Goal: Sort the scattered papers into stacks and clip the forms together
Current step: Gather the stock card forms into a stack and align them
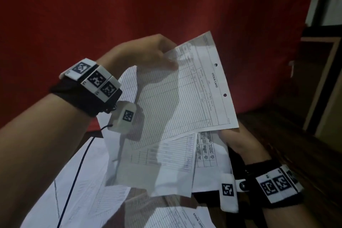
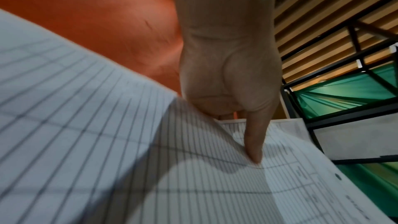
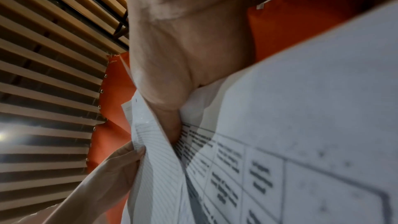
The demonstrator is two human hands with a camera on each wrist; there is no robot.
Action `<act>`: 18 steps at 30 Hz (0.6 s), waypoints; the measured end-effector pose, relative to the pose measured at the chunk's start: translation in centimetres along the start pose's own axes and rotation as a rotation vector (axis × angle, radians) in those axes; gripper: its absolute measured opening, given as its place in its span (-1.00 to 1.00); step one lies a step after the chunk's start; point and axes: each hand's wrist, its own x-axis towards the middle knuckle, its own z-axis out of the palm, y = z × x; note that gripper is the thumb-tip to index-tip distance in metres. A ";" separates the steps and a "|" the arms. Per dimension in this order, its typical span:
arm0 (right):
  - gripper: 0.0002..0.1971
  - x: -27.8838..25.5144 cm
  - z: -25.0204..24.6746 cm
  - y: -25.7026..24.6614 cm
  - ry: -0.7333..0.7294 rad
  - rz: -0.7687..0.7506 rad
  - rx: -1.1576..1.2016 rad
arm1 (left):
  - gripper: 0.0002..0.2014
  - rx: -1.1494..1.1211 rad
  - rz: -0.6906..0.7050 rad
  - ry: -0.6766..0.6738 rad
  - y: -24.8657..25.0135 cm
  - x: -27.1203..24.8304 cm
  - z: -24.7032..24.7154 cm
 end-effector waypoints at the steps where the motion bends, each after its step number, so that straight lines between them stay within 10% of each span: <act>1: -0.68 0.1 0.3 -0.1 0.022 0.021 -0.014 | -0.87 -0.011 -0.008 -0.014 -0.4 0.3 0.2; 14: -0.75 0.5 1.6 -0.4 -0.246 -0.008 0.274 | -0.85 0.014 0.013 0.121 -1.8 2.3 1.8; 18: -0.18 0.7 0.6 -0.3 -0.381 0.023 0.366 | -0.85 0.016 0.015 0.133 -1.9 2.6 1.6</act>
